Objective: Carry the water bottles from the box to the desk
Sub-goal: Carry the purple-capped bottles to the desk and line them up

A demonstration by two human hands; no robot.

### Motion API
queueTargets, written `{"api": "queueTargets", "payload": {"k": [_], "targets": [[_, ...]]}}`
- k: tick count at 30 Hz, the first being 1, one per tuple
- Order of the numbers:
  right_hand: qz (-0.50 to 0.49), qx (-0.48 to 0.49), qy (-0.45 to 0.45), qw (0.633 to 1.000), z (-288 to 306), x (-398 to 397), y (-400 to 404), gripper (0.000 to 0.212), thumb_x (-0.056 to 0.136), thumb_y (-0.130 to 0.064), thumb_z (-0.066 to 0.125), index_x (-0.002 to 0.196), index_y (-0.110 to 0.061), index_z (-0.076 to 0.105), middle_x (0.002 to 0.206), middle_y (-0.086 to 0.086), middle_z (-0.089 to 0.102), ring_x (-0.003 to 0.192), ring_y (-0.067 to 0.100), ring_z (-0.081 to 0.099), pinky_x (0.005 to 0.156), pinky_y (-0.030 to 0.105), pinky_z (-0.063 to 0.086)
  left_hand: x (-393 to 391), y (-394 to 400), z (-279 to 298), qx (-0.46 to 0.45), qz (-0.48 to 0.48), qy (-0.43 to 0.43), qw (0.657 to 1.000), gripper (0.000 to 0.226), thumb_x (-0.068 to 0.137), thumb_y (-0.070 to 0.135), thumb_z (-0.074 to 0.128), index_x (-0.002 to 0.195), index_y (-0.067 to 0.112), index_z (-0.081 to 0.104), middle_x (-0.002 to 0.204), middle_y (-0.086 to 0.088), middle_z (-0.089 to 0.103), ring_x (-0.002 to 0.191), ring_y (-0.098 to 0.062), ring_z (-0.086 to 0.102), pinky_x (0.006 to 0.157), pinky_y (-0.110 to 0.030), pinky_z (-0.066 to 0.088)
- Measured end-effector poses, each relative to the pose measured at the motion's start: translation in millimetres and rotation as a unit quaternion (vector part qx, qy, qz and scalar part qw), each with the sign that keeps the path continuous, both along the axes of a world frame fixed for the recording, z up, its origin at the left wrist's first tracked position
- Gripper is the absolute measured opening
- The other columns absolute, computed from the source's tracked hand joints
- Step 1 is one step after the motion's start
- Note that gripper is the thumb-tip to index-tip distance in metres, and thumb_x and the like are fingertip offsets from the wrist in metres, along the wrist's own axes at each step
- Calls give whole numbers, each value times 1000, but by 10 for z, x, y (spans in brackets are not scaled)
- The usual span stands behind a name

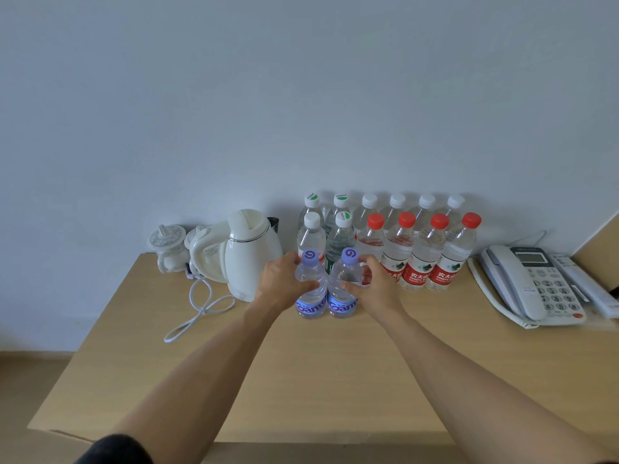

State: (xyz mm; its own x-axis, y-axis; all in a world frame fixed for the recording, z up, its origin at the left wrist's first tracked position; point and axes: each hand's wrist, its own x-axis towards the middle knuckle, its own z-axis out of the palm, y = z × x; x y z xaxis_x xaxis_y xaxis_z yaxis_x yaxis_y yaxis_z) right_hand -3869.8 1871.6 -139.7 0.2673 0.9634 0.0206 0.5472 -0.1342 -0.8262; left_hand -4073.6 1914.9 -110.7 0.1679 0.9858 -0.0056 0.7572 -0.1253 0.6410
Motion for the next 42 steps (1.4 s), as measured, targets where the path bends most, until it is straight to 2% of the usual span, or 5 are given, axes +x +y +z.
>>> {"api": "queueTargets", "payload": {"k": [8, 20, 32, 38, 42], "targets": [[-14, -11, -9, 1000, 151, -20, -59, 60, 77, -27, 86, 129, -22, 56, 116, 1, 65, 106, 20, 62, 91, 39, 52, -102, -27, 156, -15, -10, 42, 999, 45, 80, 16, 70, 123, 20, 58, 103, -5, 67, 98, -28, 62, 80, -41, 56], [-92, 51, -93, 990, 741, 345, -309, 38, 90, -20, 67, 127, -19, 59, 120, 1, 64, 112, 19, 59, 88, 31, 44, 393, 227, 1131, 200, -43, 92, 975, 42, 95, 34, 58, 133, 16, 59, 121, -10, 64, 116, -32, 55, 89, -42, 45], [-219, 33, -147, 964, 1165, 1727, -1483, 48, 94, -41, 61, 138, -23, 53, 129, 8, 58, 120, 25, 55, 98, 41, 47, 2459, -569, 1456, 214, -227, 166, 936, 49, 99, 45, 49, 143, 22, 52, 134, -7, 59, 126, -30, 51, 102, -43, 40], [-316, -41, -176, 931, 1200, 2765, -2661, 51, 96, -51, 54, 141, -30, 46, 133, 6, 59, 115, 27, 58, 80, 34, 46, 3764, -1584, 1379, 221, -338, 150, 902, 49, 99, 45, 48, 143, 24, 51, 134, -6, 58, 126, -29, 50, 102, -43, 39], [-390, -84, -188, 897, 1193, 3368, -3537, 61, 94, -56, 54, 148, -30, 43, 142, 7, 54, 128, 30, 52, 96, 40, 46, 4581, -2377, 1308, 220, -410, 138, 874, 44, 97, 39, 48, 136, 21, 55, 128, -8, 61, 120, -30, 52, 97, -43, 41]]}}
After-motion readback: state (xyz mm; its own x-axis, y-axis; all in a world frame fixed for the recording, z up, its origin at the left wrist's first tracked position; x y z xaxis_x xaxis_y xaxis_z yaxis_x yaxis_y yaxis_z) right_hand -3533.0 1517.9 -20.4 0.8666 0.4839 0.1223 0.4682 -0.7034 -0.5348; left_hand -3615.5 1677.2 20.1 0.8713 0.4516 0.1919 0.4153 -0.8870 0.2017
